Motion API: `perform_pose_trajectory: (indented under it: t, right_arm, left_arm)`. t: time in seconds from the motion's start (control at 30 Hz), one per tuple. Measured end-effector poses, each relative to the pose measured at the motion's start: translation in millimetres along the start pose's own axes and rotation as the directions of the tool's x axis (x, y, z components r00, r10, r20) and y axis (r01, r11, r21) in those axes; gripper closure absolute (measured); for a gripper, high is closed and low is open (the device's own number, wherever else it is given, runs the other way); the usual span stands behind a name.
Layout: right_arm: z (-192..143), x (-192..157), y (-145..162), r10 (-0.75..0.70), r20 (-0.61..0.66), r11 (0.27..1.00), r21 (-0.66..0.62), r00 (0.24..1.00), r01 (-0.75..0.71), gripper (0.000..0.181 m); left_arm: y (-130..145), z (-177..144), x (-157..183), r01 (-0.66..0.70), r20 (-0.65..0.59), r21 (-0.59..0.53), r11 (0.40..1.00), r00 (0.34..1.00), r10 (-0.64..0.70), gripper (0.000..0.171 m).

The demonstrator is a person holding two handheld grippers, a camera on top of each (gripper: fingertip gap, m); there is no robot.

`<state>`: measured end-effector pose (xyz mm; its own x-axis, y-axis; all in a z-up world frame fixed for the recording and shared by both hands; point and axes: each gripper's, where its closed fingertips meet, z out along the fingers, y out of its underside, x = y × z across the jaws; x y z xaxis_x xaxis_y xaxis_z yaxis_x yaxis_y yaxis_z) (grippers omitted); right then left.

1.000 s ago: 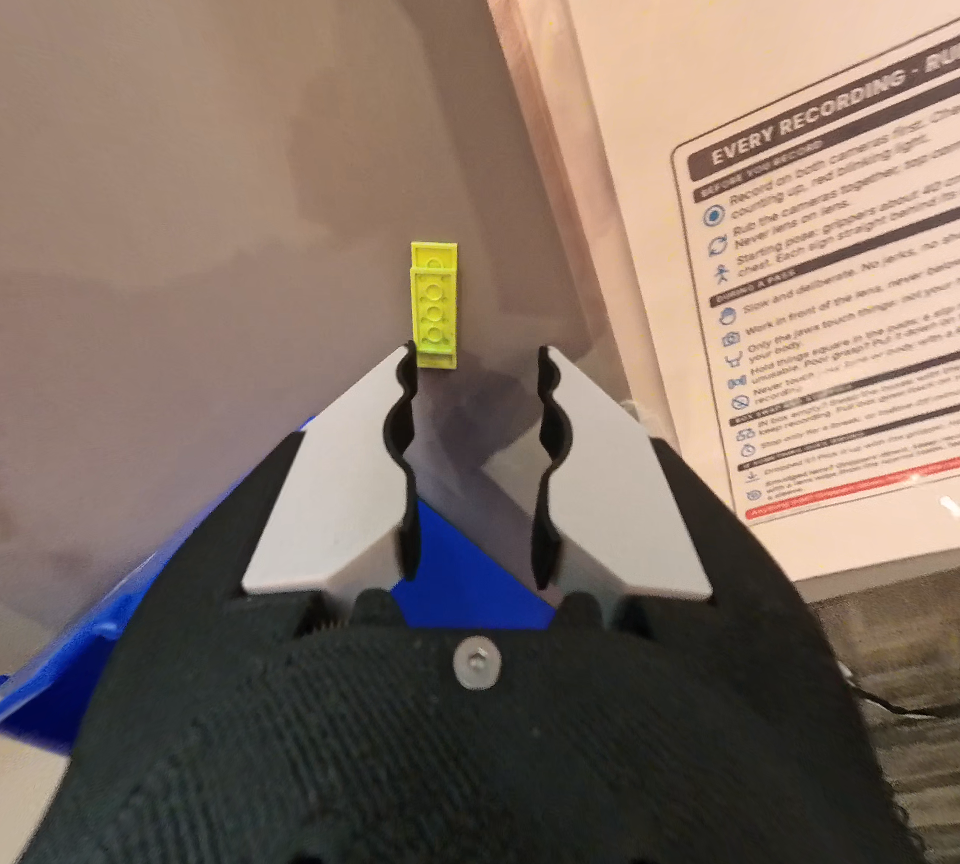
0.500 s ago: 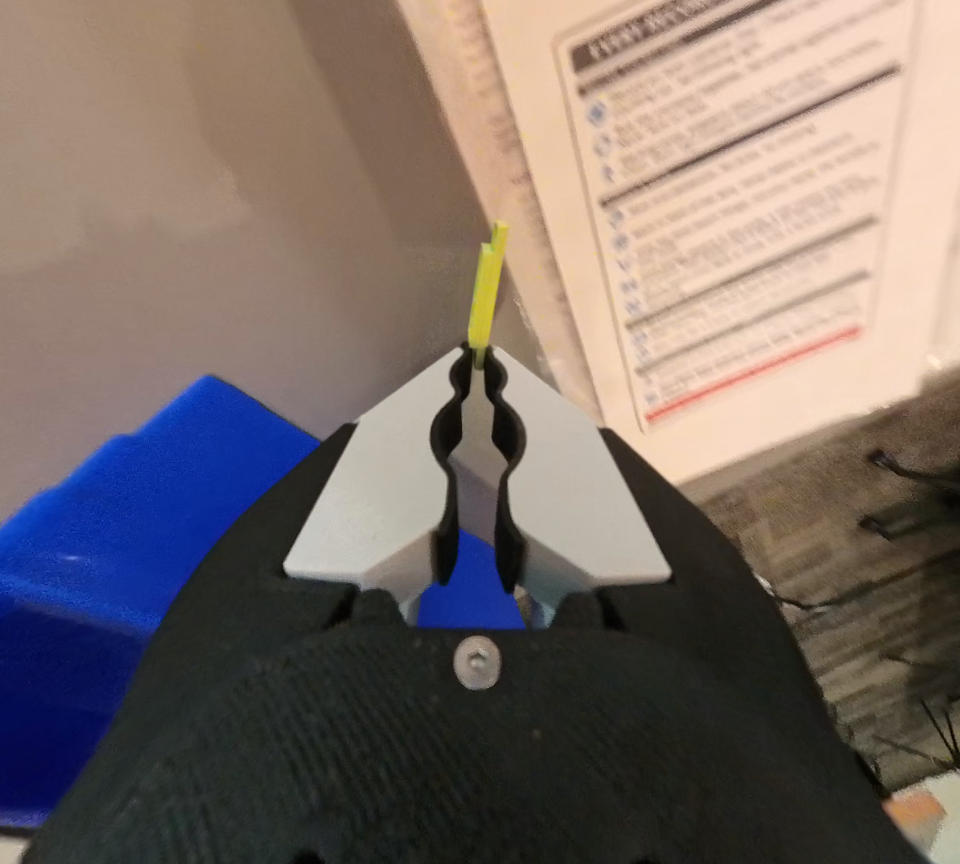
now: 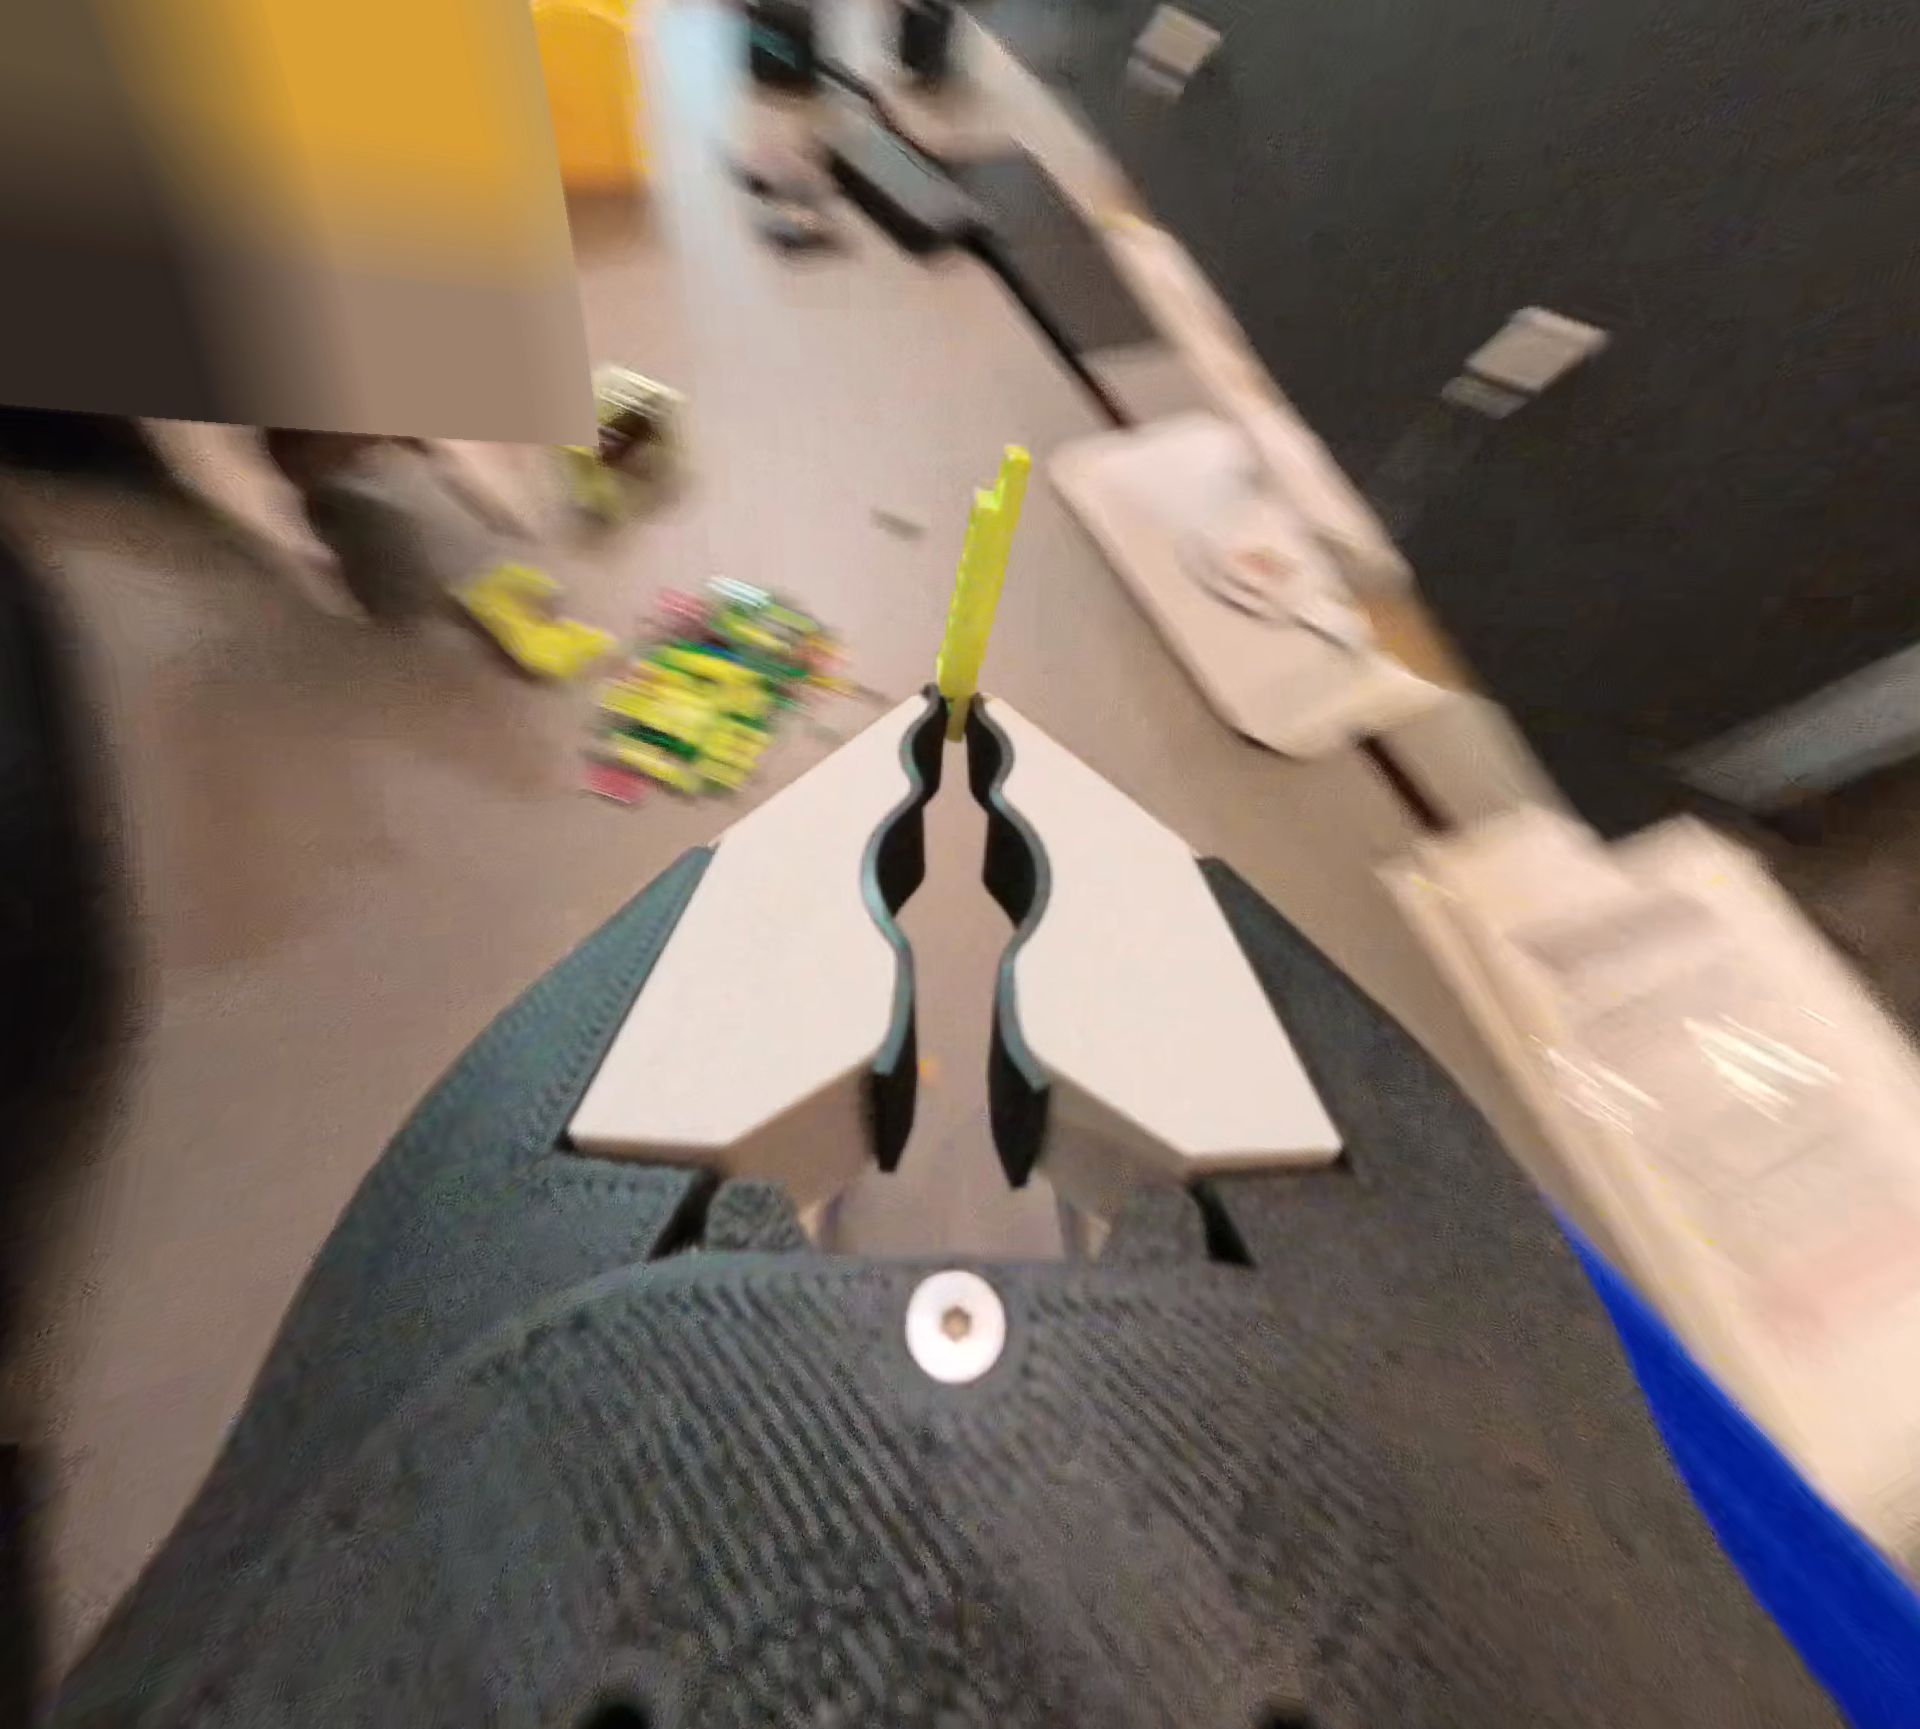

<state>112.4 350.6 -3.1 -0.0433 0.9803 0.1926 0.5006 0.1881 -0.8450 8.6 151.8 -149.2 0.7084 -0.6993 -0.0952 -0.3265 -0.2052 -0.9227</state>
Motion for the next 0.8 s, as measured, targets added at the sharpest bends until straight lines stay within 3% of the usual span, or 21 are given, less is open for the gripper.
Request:
perform_pose_trajectory:
  t: [0.07,0.13,0.2,0.27,0.33,0.43,0.63,0.7,0.8]
  right_arm:
    - [24,-99,-22,0.033,0.236,0.994,0.094,0.971,-0.057,0.179]
    - [56,-190,-19,0.104,0.48,0.988,0.052,0.871,-0.146,0.179]
    - [85,-263,10,0.231,0.659,0.972,-0.135,0.716,-0.19,0.179]
    - [110,-303,60,0.374,0.694,0.918,-0.372,0.616,-0.138,0.179]
    - [121,-324,94,0.495,0.684,0.847,-0.516,0.537,-0.123,0.179]
    - [128,-326,101,0.591,0.655,0.792,-0.582,0.471,-0.183,0.179]
    - [132,-310,104,0.523,0.653,0.822,-0.556,0.547,-0.123,0.178]
    - [135,-303,104,0.505,0.643,0.834,-0.536,0.575,-0.132,0.177]
    - [141,-291,99,0.412,0.62,0.891,-0.428,0.668,-0.153,0.16]
  left_arm:
    - [-29,-12,14,0.069,-0.106,0.168,0.983,0.993,-0.052,0.101]
    - [-52,-28,24,0.163,-0.225,0.295,0.941,0.97,-0.098,0.096]
    - [-59,-42,28,0.204,-0.313,0.321,0.925,0.945,-0.1,0.098]
    - [-49,-49,36,0.159,-0.36,0.267,0.95,0.931,-0.054,0.106]
    - [-31,-48,47,0.064,-0.37,0.189,0.98,0.929,0.011,0.106]
    - [2,-40,64,-0.068,-0.372,0.045,0.997,0.925,0.08,0.113]
    - [65,-9,83,-0.245,-0.37,-0.249,0.937,0.918,0.141,0.115]
    - [70,-4,82,-0.269,-0.357,-0.286,0.92,0.921,0.158,0.111]
    - [69,-2,80,-0.247,-0.344,-0.29,0.924,0.928,0.14,0.114]
